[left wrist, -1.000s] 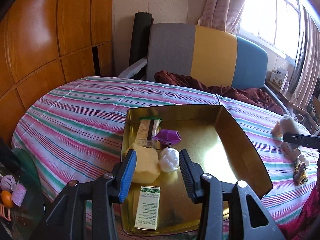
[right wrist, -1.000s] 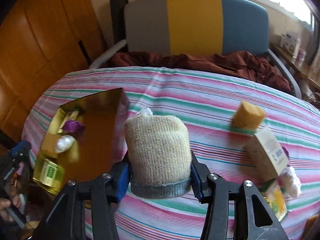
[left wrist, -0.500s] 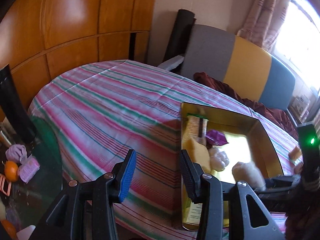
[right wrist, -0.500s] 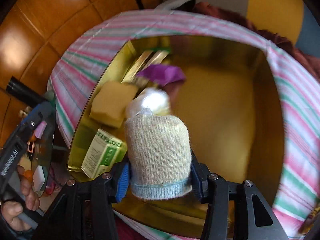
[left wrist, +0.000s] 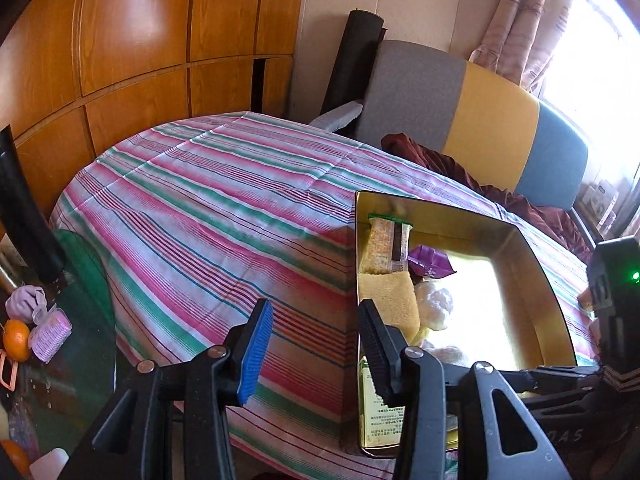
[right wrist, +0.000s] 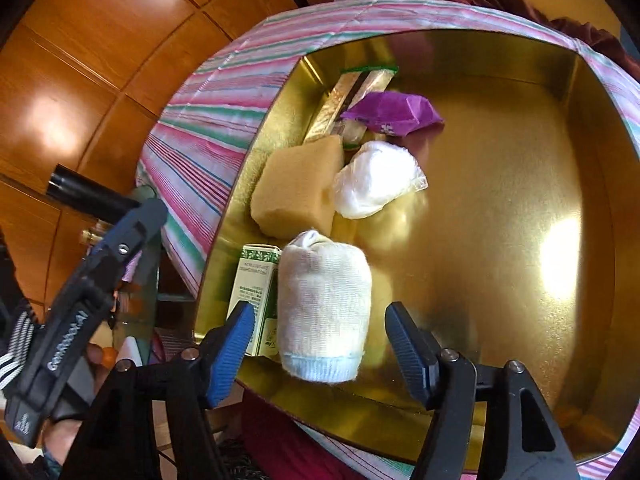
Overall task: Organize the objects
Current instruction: 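Carry the beige knitted roll into the gold box and release it with the right gripper, then grasp the loose yellow sponge with the left gripper, then grasp the cream barcode box with the right gripper while the left gripper holds the sponge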
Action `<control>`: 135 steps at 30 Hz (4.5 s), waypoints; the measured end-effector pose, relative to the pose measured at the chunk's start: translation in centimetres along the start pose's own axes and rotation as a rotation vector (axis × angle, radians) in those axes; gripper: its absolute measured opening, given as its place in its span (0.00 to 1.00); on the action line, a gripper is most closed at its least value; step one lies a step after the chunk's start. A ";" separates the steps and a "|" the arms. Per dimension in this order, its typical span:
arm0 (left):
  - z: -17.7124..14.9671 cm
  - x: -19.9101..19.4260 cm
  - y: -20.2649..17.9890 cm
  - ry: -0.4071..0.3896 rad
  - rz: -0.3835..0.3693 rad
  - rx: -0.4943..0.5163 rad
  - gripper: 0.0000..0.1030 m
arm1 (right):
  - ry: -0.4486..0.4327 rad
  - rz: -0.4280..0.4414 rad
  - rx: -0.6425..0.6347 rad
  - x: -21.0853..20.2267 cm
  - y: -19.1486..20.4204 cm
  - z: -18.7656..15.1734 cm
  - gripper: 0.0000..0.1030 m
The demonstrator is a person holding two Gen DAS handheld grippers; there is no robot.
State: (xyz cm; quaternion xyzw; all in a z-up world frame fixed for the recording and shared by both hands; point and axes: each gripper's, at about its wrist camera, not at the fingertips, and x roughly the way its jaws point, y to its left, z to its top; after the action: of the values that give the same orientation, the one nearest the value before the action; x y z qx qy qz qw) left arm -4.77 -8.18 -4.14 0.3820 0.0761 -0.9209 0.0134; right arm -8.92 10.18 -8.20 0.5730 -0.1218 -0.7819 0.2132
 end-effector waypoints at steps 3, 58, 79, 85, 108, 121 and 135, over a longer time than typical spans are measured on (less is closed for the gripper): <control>-0.2 -0.2 -0.6 -0.001 -0.011 0.021 0.43 | -0.037 -0.021 -0.005 -0.8 -0.1 -0.3 0.73; -2.0 1.0 -37.0 0.203 -0.471 0.603 0.43 | -0.926 -0.261 1.137 -33.1 -39.5 -19.4 1.00; 0.1 8.6 -52.0 0.140 -0.553 0.905 0.79 | -0.818 -0.121 0.971 -31.0 -38.3 -16.3 1.00; 0.0 10.7 -56.2 0.197 -0.601 0.936 0.79 | -0.798 -0.088 0.958 -30.6 -38.4 -16.0 1.00; -2.7 9.7 -43.1 0.436 -0.678 0.559 0.46 | -0.752 -0.117 0.954 -30.0 -38.9 -15.4 1.00; -11.5 2.9 -38.9 0.164 -0.572 0.807 0.46 | -0.613 -0.284 0.823 -28.0 -37.9 -12.8 1.00; -11.3 3.6 -38.2 0.167 -0.604 0.758 0.45 | -0.546 -0.484 0.701 -26.9 -37.2 -10.4 1.00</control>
State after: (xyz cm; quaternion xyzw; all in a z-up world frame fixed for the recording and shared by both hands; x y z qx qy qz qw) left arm -2.59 31.38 -9.61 0.3935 -0.1561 -0.8127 -0.4002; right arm 0.57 56.16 -4.89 0.3967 -0.2921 -0.8422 -0.2189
